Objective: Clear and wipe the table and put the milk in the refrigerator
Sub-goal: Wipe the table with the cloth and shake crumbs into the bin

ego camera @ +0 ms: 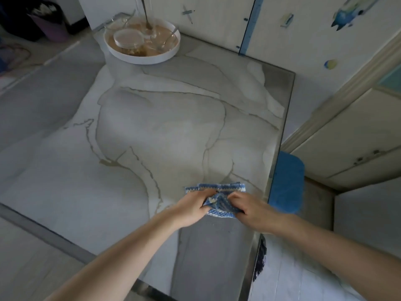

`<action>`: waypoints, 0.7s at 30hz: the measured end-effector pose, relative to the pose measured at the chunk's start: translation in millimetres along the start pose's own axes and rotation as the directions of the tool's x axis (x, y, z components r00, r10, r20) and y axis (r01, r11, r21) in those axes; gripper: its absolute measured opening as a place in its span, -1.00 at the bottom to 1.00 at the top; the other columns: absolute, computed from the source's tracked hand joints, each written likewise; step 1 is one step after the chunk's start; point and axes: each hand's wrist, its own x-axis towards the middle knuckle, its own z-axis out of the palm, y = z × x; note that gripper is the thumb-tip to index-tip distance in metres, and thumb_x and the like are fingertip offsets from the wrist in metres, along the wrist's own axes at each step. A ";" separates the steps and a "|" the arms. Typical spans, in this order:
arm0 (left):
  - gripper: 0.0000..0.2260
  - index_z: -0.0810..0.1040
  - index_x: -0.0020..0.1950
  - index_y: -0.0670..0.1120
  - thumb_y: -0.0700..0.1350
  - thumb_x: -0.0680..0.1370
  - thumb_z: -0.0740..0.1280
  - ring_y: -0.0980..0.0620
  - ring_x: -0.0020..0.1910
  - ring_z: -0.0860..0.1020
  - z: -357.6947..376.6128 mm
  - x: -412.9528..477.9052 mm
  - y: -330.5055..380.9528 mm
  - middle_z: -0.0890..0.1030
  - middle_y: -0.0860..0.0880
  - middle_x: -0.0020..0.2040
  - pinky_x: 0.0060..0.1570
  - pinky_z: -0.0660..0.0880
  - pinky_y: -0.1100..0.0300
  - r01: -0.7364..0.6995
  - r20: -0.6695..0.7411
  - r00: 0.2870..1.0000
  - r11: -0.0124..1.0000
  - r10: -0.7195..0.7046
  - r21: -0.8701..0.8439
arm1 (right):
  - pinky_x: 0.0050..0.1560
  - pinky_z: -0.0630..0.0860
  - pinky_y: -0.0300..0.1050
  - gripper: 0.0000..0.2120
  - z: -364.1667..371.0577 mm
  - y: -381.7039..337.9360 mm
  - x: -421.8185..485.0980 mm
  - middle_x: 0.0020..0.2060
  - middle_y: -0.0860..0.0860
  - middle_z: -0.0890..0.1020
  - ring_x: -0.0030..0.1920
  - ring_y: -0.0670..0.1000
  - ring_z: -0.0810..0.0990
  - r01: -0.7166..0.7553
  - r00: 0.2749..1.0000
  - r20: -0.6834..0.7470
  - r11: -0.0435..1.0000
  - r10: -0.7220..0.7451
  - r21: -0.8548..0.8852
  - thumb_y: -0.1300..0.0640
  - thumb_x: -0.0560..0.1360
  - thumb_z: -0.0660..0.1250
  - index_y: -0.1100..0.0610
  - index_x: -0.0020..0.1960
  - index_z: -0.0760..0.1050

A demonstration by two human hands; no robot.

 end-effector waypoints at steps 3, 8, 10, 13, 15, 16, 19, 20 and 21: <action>-0.65 0.43 0.30 -0.06 -0.25 0.52 0.18 0.01 0.26 0.45 17.6 -24.5 9.5 0.51 -0.03 0.28 0.07 0.34 0.29 0.025 -0.007 1.000 1.000 -0.025 -0.016 | -0.03 0.28 -0.18 -0.84 6.9 -2.5 -14.4 -0.02 0.08 0.46 0.00 0.01 0.41 0.025 0.995 0.097 0.999 -0.028 0.037 0.31 0.48 0.14 0.29 0.00 0.45; -0.79 0.50 0.10 -0.13 -0.25 0.51 0.18 -0.07 -0.02 0.54 0.7 -49.5 34.7 0.53 -0.04 -0.11 -0.23 0.24 0.25 0.067 -0.262 0.960 0.992 -0.093 -0.109 | -0.23 0.29 -0.21 -0.84 -32.0 -21.1 -19.7 -0.29 -0.02 0.45 -0.23 -0.04 0.39 0.008 0.997 0.074 0.987 -0.020 0.163 0.31 0.49 0.14 0.11 -0.14 0.44; -0.74 0.50 0.08 -0.15 -0.18 0.44 0.15 -0.02 -0.11 0.53 -19.0 -53.6 42.9 0.55 -0.07 -0.14 -0.26 0.24 0.22 0.017 -0.428 0.902 0.993 -0.065 -0.116 | -0.29 0.27 -0.40 -0.85 -51.7 -32.3 -11.1 -0.36 -0.09 0.43 -0.32 -0.16 0.38 0.095 0.992 -0.100 0.971 -0.075 0.221 0.28 0.48 0.16 0.15 -0.08 0.49; -0.65 0.51 0.09 -0.22 -0.20 0.37 0.13 0.03 -0.17 0.50 -43.2 -59.3 40.0 0.57 -0.10 -0.18 -0.27 0.25 0.26 -0.053 -0.608 0.794 0.995 -0.006 -0.079 | -0.26 0.30 -0.32 -0.78 -62.7 -51.1 13.8 -0.34 -0.10 0.48 -0.31 -0.11 0.39 0.249 0.938 -0.287 0.952 -0.191 0.180 0.36 0.46 0.16 0.11 -0.09 0.49; -0.72 0.51 0.08 -0.24 -0.27 0.42 0.16 0.03 -0.21 0.48 -47.8 -63.6 25.7 0.53 -0.05 -0.21 -0.28 0.22 0.29 -0.016 -0.668 0.743 0.997 -0.038 -0.075 | -0.05 0.36 -0.16 -0.70 -55.2 -62.9 34.2 -0.07 0.12 0.61 -0.06 -0.02 0.50 0.311 0.909 -0.329 0.943 -0.257 0.122 0.37 0.44 0.13 0.26 0.10 0.52; -0.75 0.50 0.08 -0.26 -0.32 0.44 0.17 -0.02 -0.22 0.51 -44.2 -67.1 14.0 0.53 -0.07 -0.21 -0.29 0.21 0.27 0.029 -0.675 0.734 0.996 -0.076 -0.081 | 0.11 0.34 -0.15 -0.64 -46.3 -68.2 44.2 0.10 0.19 0.59 0.12 0.04 0.51 0.321 0.911 -0.308 0.941 -0.275 0.107 0.34 0.44 0.11 0.30 0.18 0.49; -0.69 0.46 0.17 -0.31 -0.35 0.44 0.16 -0.23 -0.02 0.58 -19.2 -76.6 -21.0 0.60 -0.26 -0.03 -0.17 0.29 0.18 0.143 -0.610 0.774 0.985 -0.169 -0.092 | 0.34 0.16 -0.23 -0.57 -14.6 -72.6 70.1 0.40 0.11 0.36 0.41 0.04 0.31 0.269 0.959 -0.113 0.960 -0.260 0.074 0.38 0.48 0.11 0.21 0.33 0.39; -0.66 0.44 0.24 -0.30 -0.35 0.46 0.17 -0.24 0.10 0.55 -7.3 -78.6 -30.3 0.58 -0.28 0.11 -0.04 0.31 0.21 0.170 -0.574 0.796 0.981 -0.192 -0.092 | 0.37 0.09 -0.26 -0.54 -2.9 -71.7 76.9 0.45 0.07 0.28 0.45 0.02 0.23 0.253 0.967 -0.045 0.967 -0.251 0.042 0.39 0.49 0.11 0.16 0.36 0.36; -0.63 0.39 0.31 -0.28 -0.35 0.49 0.19 -0.21 0.22 0.50 4.2 -79.1 -34.2 0.52 -0.25 0.24 0.08 0.29 0.26 0.186 -0.553 0.806 0.978 -0.209 -0.098 | 0.39 0.04 -0.28 -0.49 4.3 -68.2 79.6 0.47 0.05 0.22 0.48 0.01 0.17 0.245 0.970 -0.001 0.969 -0.245 0.014 0.41 0.47 0.10 0.13 0.38 0.34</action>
